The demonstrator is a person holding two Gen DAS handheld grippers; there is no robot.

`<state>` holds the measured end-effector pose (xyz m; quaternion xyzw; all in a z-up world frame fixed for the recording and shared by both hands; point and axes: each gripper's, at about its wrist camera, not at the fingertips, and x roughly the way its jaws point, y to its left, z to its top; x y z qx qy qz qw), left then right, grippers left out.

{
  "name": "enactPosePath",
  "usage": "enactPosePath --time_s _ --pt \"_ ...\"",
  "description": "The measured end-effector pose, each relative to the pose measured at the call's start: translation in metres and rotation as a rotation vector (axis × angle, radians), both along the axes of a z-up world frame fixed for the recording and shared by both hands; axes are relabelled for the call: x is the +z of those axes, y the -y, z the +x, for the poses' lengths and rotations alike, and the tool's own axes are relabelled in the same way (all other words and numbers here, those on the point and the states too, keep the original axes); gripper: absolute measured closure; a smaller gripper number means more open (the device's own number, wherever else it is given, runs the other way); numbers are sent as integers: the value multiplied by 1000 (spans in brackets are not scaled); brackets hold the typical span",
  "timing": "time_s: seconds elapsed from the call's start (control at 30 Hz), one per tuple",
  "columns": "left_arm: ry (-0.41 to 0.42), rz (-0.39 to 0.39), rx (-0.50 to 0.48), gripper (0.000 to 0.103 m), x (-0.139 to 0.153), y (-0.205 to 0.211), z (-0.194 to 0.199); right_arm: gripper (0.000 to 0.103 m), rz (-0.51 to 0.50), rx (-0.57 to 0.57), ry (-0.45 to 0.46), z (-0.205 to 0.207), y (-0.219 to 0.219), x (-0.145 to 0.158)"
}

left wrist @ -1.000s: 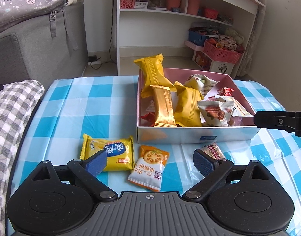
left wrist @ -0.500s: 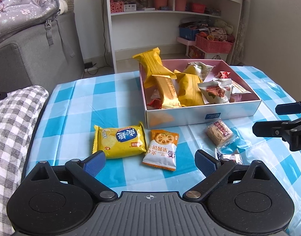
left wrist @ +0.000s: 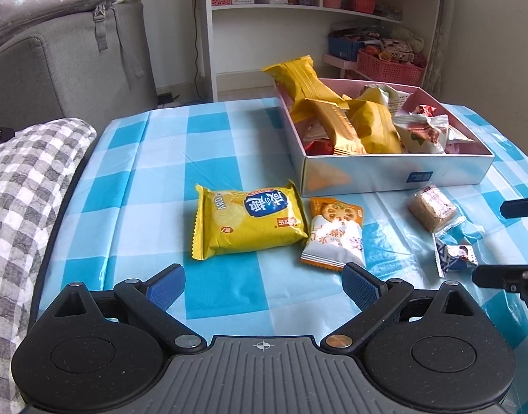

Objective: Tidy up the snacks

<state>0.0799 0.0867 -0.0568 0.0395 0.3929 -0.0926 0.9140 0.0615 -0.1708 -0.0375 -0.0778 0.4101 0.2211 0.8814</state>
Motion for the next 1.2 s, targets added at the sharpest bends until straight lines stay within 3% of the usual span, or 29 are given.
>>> enactPosePath --time_s 0.27,0.9,1.2 --pt "35 -9 57 4 -2 2 20 1 -26 85 8 2 -20 -8" --pt "7 -50 120 4 -16 13 60 9 -26 160 5 9 -23 -15" --pt "-9 -68 122 5 -17 13 62 26 -30 191 9 8 -24 -12"
